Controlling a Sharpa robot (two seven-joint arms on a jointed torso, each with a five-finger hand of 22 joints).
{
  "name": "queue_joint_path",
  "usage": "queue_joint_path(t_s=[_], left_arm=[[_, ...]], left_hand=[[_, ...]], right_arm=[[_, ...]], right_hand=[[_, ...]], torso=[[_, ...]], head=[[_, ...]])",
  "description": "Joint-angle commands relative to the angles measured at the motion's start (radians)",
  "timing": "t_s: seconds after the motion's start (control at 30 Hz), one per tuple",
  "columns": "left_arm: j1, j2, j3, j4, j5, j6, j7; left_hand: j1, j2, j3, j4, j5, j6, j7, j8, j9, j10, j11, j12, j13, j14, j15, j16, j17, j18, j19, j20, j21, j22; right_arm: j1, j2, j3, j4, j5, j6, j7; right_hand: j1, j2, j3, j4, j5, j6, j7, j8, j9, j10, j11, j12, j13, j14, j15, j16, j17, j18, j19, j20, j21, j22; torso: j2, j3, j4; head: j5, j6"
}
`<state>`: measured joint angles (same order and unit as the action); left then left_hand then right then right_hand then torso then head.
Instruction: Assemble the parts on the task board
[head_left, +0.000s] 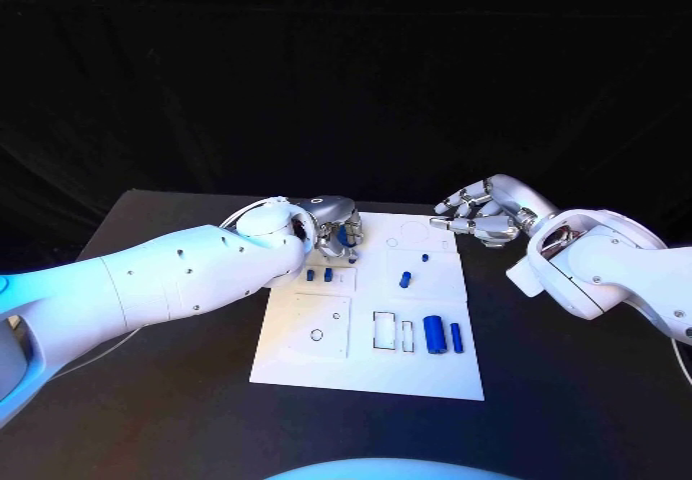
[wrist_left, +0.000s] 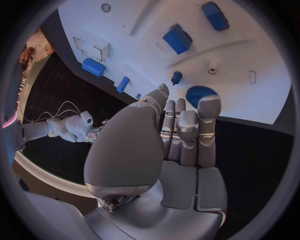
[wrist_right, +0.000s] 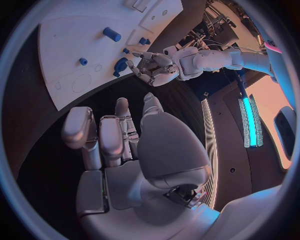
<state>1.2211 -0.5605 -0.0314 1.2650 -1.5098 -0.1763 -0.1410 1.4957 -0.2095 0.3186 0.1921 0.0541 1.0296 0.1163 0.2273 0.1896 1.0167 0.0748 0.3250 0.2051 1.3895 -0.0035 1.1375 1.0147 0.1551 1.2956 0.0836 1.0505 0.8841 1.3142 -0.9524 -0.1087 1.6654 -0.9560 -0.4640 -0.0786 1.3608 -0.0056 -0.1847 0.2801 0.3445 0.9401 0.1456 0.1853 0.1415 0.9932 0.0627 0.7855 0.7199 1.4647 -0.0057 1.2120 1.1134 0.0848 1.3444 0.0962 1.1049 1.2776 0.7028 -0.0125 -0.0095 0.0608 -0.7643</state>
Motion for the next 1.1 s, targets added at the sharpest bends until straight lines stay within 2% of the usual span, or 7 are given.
queue_joint_path(t_s=[0.03,0.33,0.83,1.1], left_arm=[[-0.002,0.006,0.001,-0.004,-0.062,0.059,-0.027],[-0.005,0.010,0.001,-0.010,-0.069,0.094,-0.035],[-0.013,0.022,0.001,-0.026,-0.066,0.087,-0.034],[-0.016,0.027,0.001,-0.032,-0.062,0.083,-0.031]], left_hand=[[-0.006,-0.006,0.008,0.001,-0.003,0.010,0.002,-0.006,-0.003,0.010,0.000,-0.007,-0.005,0.014,0.000,0.014,0.008,-0.022,0.011,0.000,0.019,0.019],[-0.012,-0.006,0.018,-0.001,-0.003,0.021,0.004,-0.016,-0.011,0.032,-0.003,-0.015,-0.019,0.027,-0.002,0.043,0.026,-0.028,0.022,-0.001,0.052,0.057],[-0.006,0.000,0.051,-0.010,-0.003,0.033,0.005,-0.037,-0.023,0.071,-0.007,-0.036,-0.041,0.040,-0.005,0.077,0.044,-0.034,0.030,-0.003,0.090,0.100],[-0.002,0.002,0.077,-0.017,-0.003,0.036,0.007,-0.052,-0.031,0.088,-0.007,-0.052,-0.054,0.043,-0.006,0.089,0.048,-0.036,0.032,-0.003,0.104,0.116]], right_arm=[[-0.001,0.000,0.000,0.001,-0.011,-0.005,0.014],[-0.001,0.000,0.000,0.002,-0.012,-0.005,0.013],[-0.001,0.000,0.000,0.004,-0.012,-0.002,0.011],[-0.001,0.001,0.000,0.003,-0.012,0.000,0.010]], right_hand=[[0.010,-0.003,-0.008,-0.001,0.006,0.000,0.000,0.006,0.001,0.005,0.001,-0.008,-0.003,0.001,-0.008,-0.009,-0.003,0.018,-0.007,-0.003,-0.009,-0.002],[0.010,-0.003,-0.010,0.000,0.006,0.000,0.000,0.006,0.001,0.006,0.001,-0.012,-0.007,0.001,-0.008,-0.011,-0.005,0.018,-0.007,-0.003,-0.010,-0.003],[0.010,-0.003,-0.011,0.000,0.007,0.000,0.000,0.007,0.001,0.006,0.001,-0.014,-0.010,0.001,-0.008,-0.013,-0.006,0.018,-0.007,-0.003,-0.012,-0.004],[0.010,-0.003,-0.011,0.000,0.007,0.000,0.000,0.007,0.001,0.006,0.001,-0.014,-0.010,0.001,-0.008,-0.013,-0.006,0.018,-0.007,-0.003,-0.012,-0.004]], torso=[[0.001,0.0000,-0.0010],[0.001,0.0003,-0.0017],[0.001,-0.0008,0.0002],[0.000,0.0000,-0.0007]], head=[[-0.002,0.000],[-0.006,-0.003],[-0.010,-0.008],[-0.010,-0.009]])
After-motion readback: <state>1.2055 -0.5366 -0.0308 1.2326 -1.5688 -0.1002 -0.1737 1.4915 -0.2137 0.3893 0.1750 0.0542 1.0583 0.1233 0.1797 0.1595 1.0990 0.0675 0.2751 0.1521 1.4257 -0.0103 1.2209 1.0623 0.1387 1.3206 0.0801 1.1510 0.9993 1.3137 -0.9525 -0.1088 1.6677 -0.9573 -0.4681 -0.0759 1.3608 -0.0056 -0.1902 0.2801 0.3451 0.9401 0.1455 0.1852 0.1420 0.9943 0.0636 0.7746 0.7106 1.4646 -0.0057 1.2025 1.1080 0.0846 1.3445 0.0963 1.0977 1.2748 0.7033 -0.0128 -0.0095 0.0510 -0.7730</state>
